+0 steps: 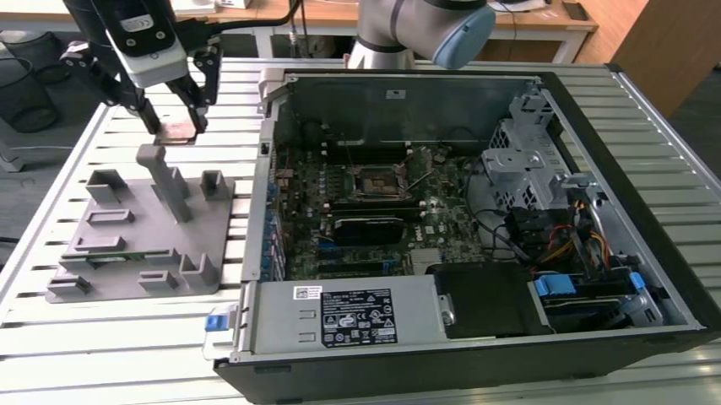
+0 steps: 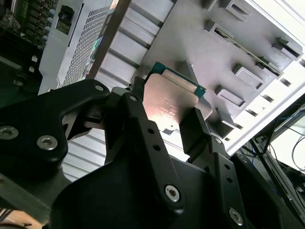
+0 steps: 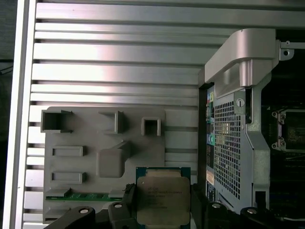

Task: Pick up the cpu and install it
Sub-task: 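Pick up the cpu and move it towards the insertion slot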

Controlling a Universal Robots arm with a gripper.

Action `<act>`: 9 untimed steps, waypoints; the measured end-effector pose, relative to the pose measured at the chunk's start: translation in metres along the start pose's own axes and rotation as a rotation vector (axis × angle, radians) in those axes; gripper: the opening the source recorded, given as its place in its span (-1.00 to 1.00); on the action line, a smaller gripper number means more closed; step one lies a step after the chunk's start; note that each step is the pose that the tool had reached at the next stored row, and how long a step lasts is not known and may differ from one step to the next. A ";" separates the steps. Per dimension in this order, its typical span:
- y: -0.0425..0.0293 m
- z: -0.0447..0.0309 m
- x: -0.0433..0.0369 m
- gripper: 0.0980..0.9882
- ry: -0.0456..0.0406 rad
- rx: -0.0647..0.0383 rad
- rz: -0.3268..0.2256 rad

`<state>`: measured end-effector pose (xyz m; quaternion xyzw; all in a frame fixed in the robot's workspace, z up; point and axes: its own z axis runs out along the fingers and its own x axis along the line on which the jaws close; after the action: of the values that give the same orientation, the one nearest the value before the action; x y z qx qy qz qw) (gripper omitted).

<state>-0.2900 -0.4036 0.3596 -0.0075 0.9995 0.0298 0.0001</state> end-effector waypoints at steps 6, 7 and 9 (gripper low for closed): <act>0.0001 0.0005 -0.0041 0.00 0.0000 0.000 0.000; 0.0001 0.0006 -0.0047 0.00 0.0000 0.000 0.000; 0.0002 0.0008 -0.0058 0.00 -0.0001 0.000 0.000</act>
<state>-0.2843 -0.4033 0.3588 -0.0075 0.9995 0.0298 0.0001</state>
